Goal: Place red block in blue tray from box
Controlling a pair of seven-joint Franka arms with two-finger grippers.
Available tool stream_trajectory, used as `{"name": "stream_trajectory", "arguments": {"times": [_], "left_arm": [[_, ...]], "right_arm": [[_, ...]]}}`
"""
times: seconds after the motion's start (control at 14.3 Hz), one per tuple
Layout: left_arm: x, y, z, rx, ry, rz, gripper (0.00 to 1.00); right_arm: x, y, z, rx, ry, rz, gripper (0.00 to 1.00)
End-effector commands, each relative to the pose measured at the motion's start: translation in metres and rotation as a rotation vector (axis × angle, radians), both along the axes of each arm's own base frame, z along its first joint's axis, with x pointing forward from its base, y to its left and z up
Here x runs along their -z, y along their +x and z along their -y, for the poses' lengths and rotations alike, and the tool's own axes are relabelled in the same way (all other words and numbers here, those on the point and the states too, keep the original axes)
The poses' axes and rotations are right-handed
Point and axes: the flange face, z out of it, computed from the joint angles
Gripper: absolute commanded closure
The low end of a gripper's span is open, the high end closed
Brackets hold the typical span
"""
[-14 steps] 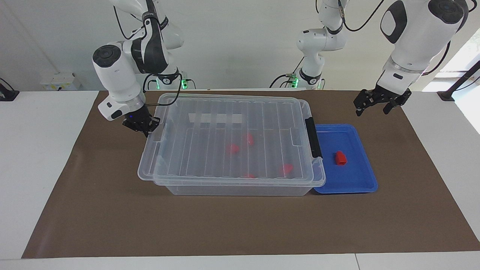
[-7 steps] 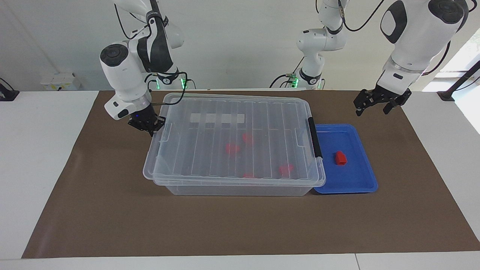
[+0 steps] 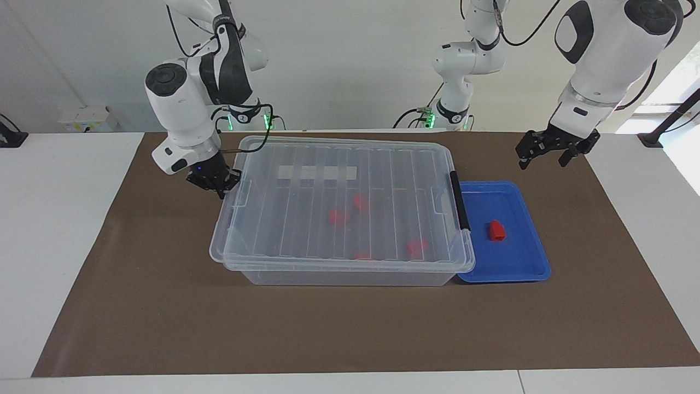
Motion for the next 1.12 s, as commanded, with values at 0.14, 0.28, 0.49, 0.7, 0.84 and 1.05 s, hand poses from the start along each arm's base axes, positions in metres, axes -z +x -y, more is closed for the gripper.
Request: {"name": "stream_trajectory", "arguments": {"times": [0.14,0.28,0.49,0.7,0.84,1.05], "left_arm": [[-0.001,-0.009,-0.002,-0.008,0.018,-0.003,0.0],[-0.001,-0.009,-0.002,-0.01,0.018,-0.003,0.0],[-0.001,-0.009,-0.001,-0.008,0.018,-0.003,0.0],[-0.001,-0.009,-0.002,-0.01,0.018,-0.003,0.0],[-0.001,-0.009,-0.001,-0.007,0.018,-0.003,0.0],[-0.001,-0.009,-0.001,-0.008,0.018,-0.003,0.0]], "right_arm": [[-0.062,0.008,0.009,0.016,0.008,-0.039,1.0],[-0.087,0.0,0.016,0.025,0.001,-0.069,1.0],[-0.109,-0.025,0.041,0.065,0.008,-0.128,0.82],[-0.122,-0.034,0.053,0.014,0.015,-0.122,0.0],[-0.123,-0.03,0.054,0.005,0.018,-0.108,0.0],[-0.123,-0.022,0.069,0.032,0.012,-0.088,0.0]]}}
